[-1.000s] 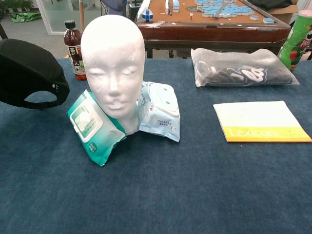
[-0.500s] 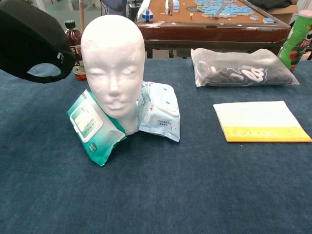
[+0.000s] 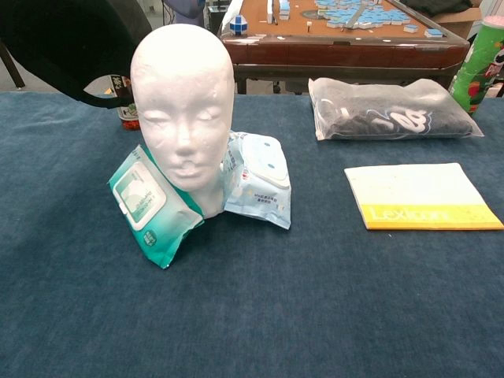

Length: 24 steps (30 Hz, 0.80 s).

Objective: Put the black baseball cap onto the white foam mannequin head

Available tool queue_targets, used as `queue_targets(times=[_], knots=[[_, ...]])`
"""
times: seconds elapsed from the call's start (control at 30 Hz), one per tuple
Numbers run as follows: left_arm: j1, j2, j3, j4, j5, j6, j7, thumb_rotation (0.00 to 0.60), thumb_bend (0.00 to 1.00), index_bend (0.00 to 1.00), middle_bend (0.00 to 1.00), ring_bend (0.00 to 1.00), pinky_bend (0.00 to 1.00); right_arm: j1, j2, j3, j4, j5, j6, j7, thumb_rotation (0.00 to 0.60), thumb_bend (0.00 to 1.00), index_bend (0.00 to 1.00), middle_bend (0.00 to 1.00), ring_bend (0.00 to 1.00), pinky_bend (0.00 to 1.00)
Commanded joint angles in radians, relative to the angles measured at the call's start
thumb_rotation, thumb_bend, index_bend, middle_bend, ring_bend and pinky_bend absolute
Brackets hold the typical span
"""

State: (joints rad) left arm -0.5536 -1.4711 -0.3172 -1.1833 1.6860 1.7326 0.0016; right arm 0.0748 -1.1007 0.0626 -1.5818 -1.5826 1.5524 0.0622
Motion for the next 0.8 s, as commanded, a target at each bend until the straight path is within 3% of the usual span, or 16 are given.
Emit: queue_targets(times=[0.03, 0.53, 0.8], knots=[[-0.032, -0.002, -0.017, -0.016, -0.008, -0.026, 0.017, 0.600, 0.38, 0.84, 0.51, 0.30, 0.49, 0.000, 0.001, 0.000, 0.000, 0.000, 0.001, 0.003, 0.600, 0.00, 0.13, 0.18, 0.12, 0.30], [-0.158, -0.039, -0.053, -0.129, -0.013, -0.102, 0.124, 0.600, 0.38, 0.84, 0.51, 0.30, 0.49, -0.001, 0.007, 0.000, 0.002, -0.002, 0.004, 0.018, 0.600, 0.00, 0.13, 0.18, 0.12, 0.30], [-0.173, -0.086, -0.008, -0.172, 0.018, -0.101, 0.174, 0.600, 0.38, 0.85, 0.51, 0.30, 0.49, -0.003, 0.011, -0.001, 0.003, -0.006, 0.008, 0.028, 0.600, 0.00, 0.13, 0.18, 0.12, 0.30]])
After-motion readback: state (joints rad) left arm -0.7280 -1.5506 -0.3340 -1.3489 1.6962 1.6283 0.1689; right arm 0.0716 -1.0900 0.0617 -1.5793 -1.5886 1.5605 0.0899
